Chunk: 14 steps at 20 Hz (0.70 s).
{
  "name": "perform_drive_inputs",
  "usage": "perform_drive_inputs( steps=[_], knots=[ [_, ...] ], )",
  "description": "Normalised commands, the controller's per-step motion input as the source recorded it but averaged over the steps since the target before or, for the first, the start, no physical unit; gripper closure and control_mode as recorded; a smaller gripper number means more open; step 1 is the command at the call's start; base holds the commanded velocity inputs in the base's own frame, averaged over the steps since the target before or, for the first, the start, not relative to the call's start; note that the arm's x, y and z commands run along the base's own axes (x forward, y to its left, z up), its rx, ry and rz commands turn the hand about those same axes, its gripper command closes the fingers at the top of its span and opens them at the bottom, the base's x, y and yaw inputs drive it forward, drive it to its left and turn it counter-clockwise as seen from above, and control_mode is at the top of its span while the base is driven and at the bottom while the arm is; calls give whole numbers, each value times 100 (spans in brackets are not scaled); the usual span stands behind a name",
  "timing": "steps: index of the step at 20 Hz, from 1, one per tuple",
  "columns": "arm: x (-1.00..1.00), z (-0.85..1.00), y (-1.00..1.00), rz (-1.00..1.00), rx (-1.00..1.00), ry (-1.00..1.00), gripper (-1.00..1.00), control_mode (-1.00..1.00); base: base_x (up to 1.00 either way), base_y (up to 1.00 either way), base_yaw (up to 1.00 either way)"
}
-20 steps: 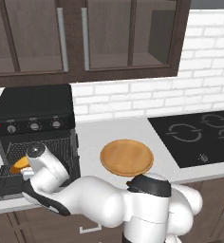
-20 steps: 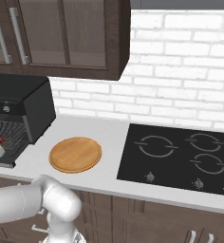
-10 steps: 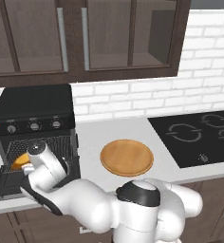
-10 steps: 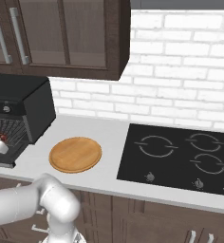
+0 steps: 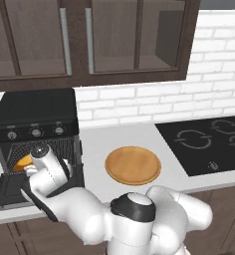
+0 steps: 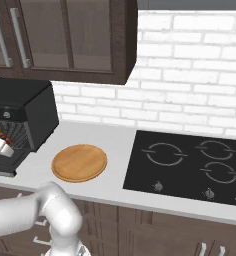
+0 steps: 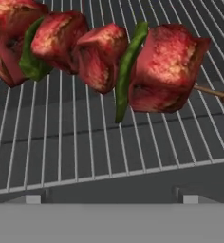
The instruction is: Pick up the kebab skewer and baguette bread, and place them inside the toaster oven. Close the toaster oven door and start by setting the timer.
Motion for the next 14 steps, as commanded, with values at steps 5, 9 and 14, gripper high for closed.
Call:
perform_drive_inputs(
  steps=[5,9,14],
  knots=[
    [45,0,0,0,3,-19,-100,-100,0,0,0],
    [45,1,-12,0,6,-25,-100,-100,0,0,0],
    [52,11,-18,0,10,-14,-100,-100,0,0,0]
  ],
)
